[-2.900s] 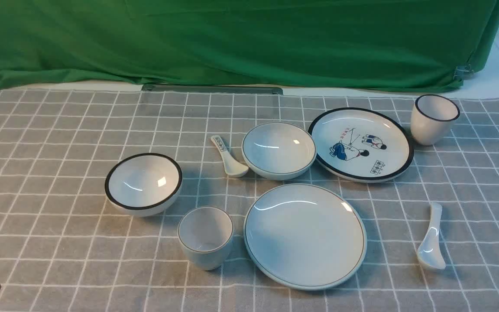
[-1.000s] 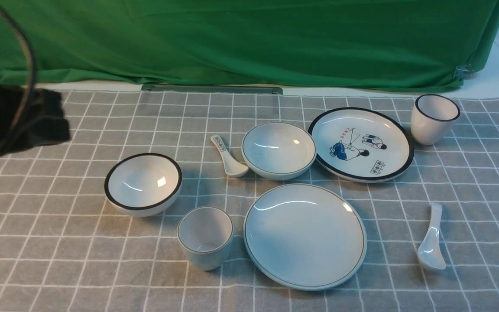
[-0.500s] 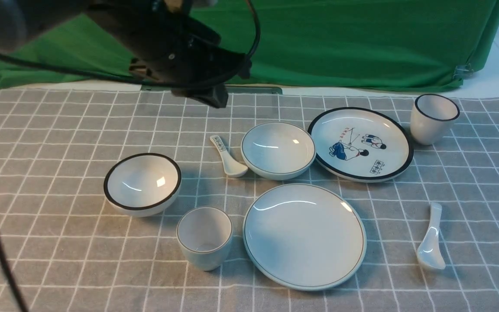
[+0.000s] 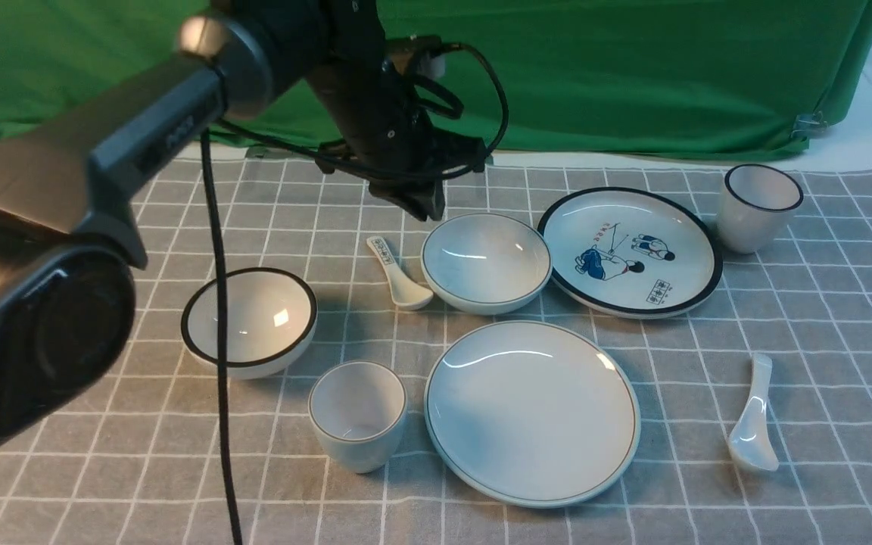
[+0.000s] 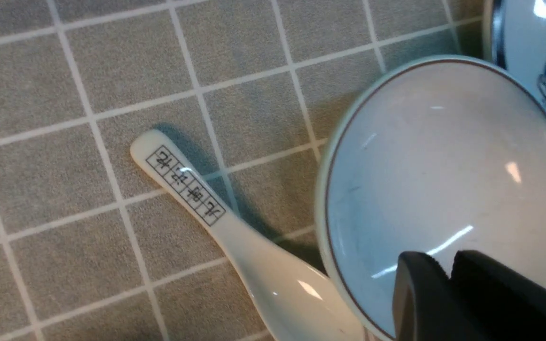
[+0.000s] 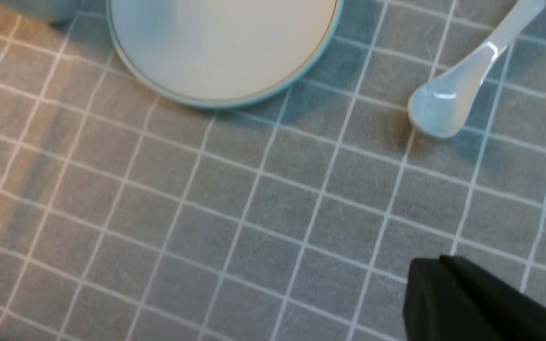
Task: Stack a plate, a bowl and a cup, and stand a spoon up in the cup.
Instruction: Use the left arm to grab a blue rice bowl
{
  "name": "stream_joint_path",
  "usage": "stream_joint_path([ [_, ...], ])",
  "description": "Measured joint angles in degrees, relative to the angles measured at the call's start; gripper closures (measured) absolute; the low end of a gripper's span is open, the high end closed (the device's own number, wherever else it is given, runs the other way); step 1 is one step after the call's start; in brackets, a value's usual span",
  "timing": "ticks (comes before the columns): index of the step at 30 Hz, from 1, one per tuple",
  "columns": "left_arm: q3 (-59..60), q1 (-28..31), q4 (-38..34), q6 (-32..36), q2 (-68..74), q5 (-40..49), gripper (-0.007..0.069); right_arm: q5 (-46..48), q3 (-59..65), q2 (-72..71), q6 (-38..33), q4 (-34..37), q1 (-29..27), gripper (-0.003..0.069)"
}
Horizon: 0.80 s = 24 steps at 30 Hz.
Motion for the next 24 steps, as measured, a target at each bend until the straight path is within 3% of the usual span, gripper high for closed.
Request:
stream_joint_path([
  [1, -0.08, 0.0, 1.1, -0.21, 1.01, -0.79, 0.0459, -0.48, -0.04, 0.0, 0.0, 0.0, 0.0, 0.0632],
  [3, -0.08, 0.0, 1.6, -0.27, 1.53, -1.52, 0.0425, -0.61, -0.04, 0.0, -0.31, 0.0, 0.0, 0.0632],
  [4, -0.12, 0.0, 2.2, -0.4, 2.79, -2.98, 0.0329, -0.79, -0.04, 0.0, -0.49, 0.0, 0.0, 0.0631],
  [8, -0.25, -0.38, 2.15, -0.07, 4.3, -5.62, 0.0184, -1.1, -0.04, 0.0, -0.61, 0.0, 0.0, 0.0627],
  [12, -0.49, -1.03, 2.09, 0.23, 5.88, -6.73, 0.012, -1.7, -0.04, 0.0, -0.89, 0.0, 0.0, 0.0627],
  [15, -0.47, -1.16, 2.04, 0.23, 6.6, -6.8, 0.012, -1.9, -0.04, 0.0, -0.89, 0.0, 0.0, 0.0624],
  [19, -0.47, -1.16, 1.46, 0.23, 7.74, -6.81, 0.0205, -2.25, -0.04, 0.0, -1.11, 0.0, 0.0, 0.0624],
  [22, -0.69, -1.16, 1.0, 0.25, 8.02, -5.53, 0.0445, -2.95, -0.04, 0.0, -1.33, 0.0, 0.0, 0.0624],
  [24, -1.43, -1.16, 1.06, 0.25, 7.89, -4.1, 0.0547, -3.14, -0.04, 0.0, -1.4, 0.0, 0.0, 0.0624],
])
